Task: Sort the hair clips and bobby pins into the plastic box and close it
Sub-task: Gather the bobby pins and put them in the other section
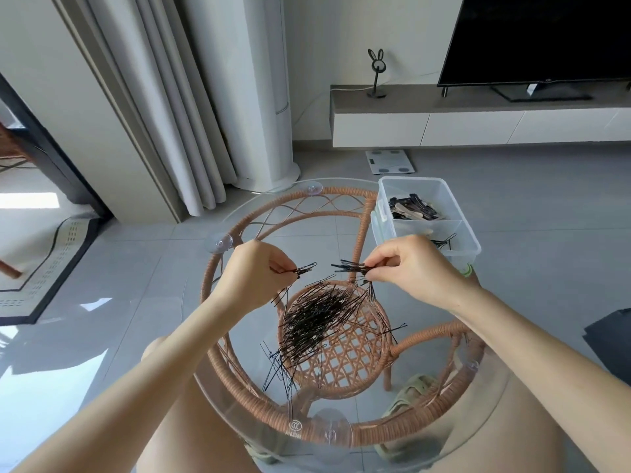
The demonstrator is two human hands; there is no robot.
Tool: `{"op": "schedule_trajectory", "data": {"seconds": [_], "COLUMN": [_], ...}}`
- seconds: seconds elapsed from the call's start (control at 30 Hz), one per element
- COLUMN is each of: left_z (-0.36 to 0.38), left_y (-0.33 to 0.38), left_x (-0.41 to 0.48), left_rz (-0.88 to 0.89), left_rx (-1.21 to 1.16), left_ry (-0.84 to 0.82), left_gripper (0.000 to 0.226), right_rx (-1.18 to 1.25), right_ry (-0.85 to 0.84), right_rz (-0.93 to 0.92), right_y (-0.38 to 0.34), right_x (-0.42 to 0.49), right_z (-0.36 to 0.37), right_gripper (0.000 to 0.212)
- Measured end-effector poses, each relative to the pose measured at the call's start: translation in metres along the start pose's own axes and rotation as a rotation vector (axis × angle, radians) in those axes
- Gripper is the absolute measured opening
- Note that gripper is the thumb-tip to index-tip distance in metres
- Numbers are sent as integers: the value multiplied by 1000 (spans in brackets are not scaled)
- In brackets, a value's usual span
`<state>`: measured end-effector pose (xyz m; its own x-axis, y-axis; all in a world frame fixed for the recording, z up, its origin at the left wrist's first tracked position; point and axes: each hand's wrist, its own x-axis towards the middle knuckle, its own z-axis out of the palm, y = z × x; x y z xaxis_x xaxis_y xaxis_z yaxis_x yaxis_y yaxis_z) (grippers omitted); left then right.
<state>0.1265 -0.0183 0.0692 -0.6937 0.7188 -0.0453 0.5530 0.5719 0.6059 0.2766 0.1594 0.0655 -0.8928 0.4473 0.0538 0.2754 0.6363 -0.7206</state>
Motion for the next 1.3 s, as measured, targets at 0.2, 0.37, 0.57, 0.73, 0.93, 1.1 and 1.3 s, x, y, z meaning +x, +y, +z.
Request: {"op": "schedule_trajectory", "data": {"seconds": [0.2, 0.37, 0.57, 0.73, 0.93, 1.1, 1.3], "left_z": [-5, -7, 3, 29, 71, 110, 116], "left_y": [18, 38, 78, 123, 154, 160, 159], "left_x": [14, 27, 48, 75, 112, 127, 129], "left_rz": [32, 52, 134, 306, 436, 490, 509], "left_rx": [-71, -84, -140, -126, -48, 89, 274], "left_ry": [25, 18, 27, 26, -83, -241, -400], "left_gripper": [10, 11, 11, 14, 14, 16, 24], "right_rx": [66, -141, -452, -285, -7, 28, -148], "right_ry": [116, 181, -62, -50, 103, 237, 265], "right_rz": [9, 43, 50, 89, 160, 157, 93], "right_y": [-9, 19, 70, 87, 108, 119, 106], "right_x": [5, 24, 41, 42, 31, 23, 13], "right_z": [-50, -98, -94, -82, -94, -94, -90], "right_gripper": [23, 15, 13, 23, 27, 24, 22]}}
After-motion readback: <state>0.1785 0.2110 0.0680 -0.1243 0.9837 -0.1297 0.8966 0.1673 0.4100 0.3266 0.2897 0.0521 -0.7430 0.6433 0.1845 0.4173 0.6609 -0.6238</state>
